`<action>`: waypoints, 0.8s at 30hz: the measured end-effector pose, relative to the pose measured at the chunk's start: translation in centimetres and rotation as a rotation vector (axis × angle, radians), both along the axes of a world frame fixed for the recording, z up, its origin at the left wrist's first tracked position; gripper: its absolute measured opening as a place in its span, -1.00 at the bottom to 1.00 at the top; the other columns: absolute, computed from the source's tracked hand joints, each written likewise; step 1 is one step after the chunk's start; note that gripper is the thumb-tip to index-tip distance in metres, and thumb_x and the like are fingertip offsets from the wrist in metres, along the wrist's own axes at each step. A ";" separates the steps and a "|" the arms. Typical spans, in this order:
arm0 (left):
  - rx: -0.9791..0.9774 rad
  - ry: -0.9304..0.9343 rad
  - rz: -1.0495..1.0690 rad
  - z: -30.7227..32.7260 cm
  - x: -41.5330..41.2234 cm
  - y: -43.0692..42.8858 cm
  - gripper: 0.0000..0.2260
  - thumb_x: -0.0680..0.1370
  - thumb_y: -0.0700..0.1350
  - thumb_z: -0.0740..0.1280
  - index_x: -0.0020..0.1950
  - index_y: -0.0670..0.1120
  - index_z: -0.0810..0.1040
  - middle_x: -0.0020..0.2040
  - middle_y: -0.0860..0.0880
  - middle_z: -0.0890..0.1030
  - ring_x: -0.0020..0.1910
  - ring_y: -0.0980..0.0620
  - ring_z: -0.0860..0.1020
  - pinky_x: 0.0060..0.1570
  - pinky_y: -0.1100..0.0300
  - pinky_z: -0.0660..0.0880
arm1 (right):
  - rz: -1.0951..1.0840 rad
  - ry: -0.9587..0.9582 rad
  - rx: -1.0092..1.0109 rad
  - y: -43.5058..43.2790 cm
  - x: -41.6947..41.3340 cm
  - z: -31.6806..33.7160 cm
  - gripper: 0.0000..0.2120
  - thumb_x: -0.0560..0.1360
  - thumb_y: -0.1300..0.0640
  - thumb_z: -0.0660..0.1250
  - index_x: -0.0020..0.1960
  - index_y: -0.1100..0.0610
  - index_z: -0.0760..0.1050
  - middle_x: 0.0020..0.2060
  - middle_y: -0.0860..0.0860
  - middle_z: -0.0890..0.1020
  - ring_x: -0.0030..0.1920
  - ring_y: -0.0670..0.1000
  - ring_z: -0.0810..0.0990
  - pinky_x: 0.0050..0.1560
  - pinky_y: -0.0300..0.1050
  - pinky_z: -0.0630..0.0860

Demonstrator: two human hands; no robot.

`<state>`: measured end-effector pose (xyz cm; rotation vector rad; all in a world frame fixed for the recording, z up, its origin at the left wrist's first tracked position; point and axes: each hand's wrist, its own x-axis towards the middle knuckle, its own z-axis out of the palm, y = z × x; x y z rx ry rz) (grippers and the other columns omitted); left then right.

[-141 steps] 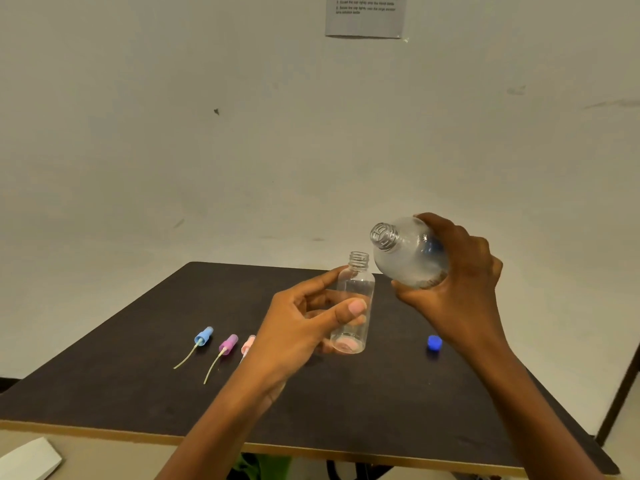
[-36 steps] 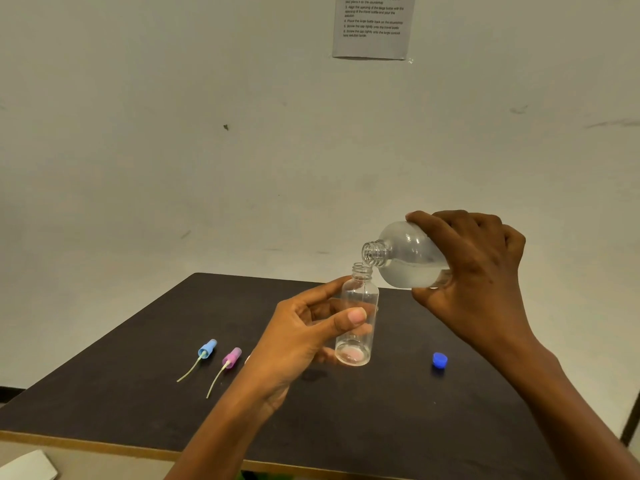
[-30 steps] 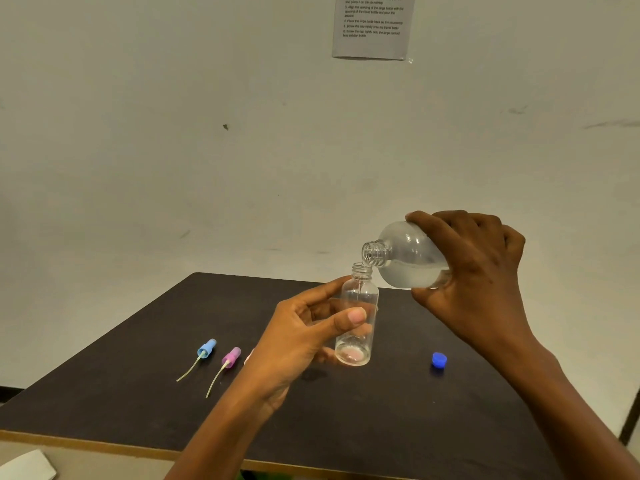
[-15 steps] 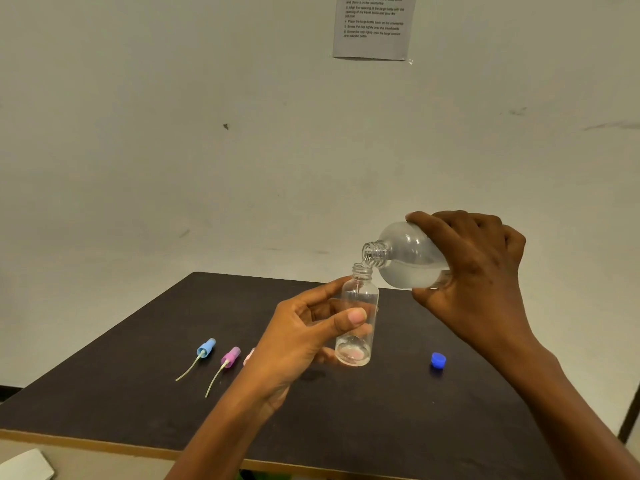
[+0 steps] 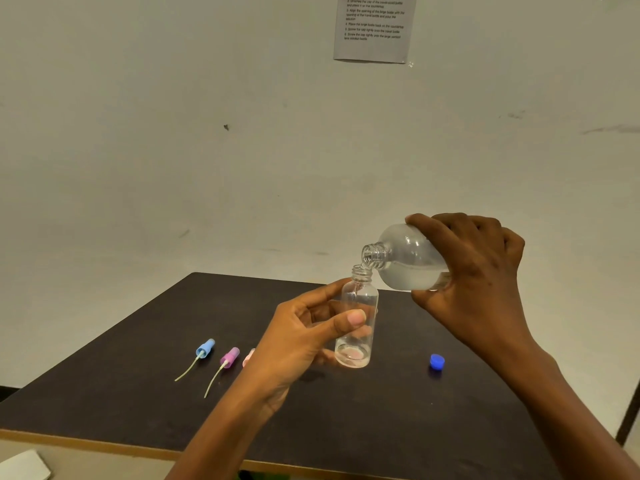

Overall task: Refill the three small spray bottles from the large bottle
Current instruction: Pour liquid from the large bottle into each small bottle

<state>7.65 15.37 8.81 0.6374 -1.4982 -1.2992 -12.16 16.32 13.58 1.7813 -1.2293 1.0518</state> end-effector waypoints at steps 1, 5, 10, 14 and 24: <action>0.000 0.002 0.000 0.0 0.0 0.0 -0.57 0.18 0.00 0.44 0.03 0.18 0.55 -0.02 0.06 0.70 -0.03 0.04 0.68 -0.28 0.16 0.62 | 0.002 -0.001 0.000 0.0 0.0 0.0 -0.29 0.13 0.20 0.49 0.23 -0.04 0.33 0.04 0.08 0.55 0.09 0.07 0.32 0.03 -0.02 0.14; -0.003 0.002 -0.009 0.1 0.0 0.1 -0.59 0.19 -0.02 0.43 0.02 0.17 0.55 -0.06 0.08 0.71 -0.07 0.06 0.68 -0.31 0.19 0.61 | 0.003 -0.009 -0.006 0.1 0.2 0.1 -0.35 0.16 0.10 0.38 0.23 -0.05 0.32 0.04 0.09 0.55 0.09 0.07 0.32 0.02 0.09 0.24; -0.009 -0.004 -0.001 0.1 0.0 0.0 -0.59 0.19 -0.01 0.43 0.03 0.18 0.55 -0.02 0.05 0.70 -0.03 0.03 0.68 -0.25 0.16 0.63 | 0.007 -0.002 -0.003 0.2 0.0 0.1 -0.29 0.14 0.18 0.50 0.23 -0.04 0.32 0.05 0.10 0.55 0.10 0.08 0.31 0.02 0.09 0.23; -0.013 0.006 -0.013 0.1 0.0 0.1 -0.60 0.20 -0.03 0.42 0.03 0.16 0.54 -0.09 0.09 0.71 -0.08 0.06 0.68 -0.31 0.19 0.61 | 0.004 0.007 -0.009 0.2 0.0 0.2 -0.30 0.15 0.15 0.48 0.23 -0.04 0.32 0.04 0.10 0.55 0.09 0.08 0.32 0.01 0.09 0.23; -0.008 0.007 -0.021 0.0 0.0 0.2 -0.62 0.23 -0.06 0.42 0.02 0.16 0.54 -0.10 0.09 0.71 -0.10 0.08 0.69 -0.32 0.19 0.61 | -0.011 0.004 0.018 0.4 0.0 0.0 -0.22 0.10 0.22 0.58 0.23 -0.03 0.32 0.04 0.10 0.55 0.09 0.08 0.32 0.01 0.10 0.24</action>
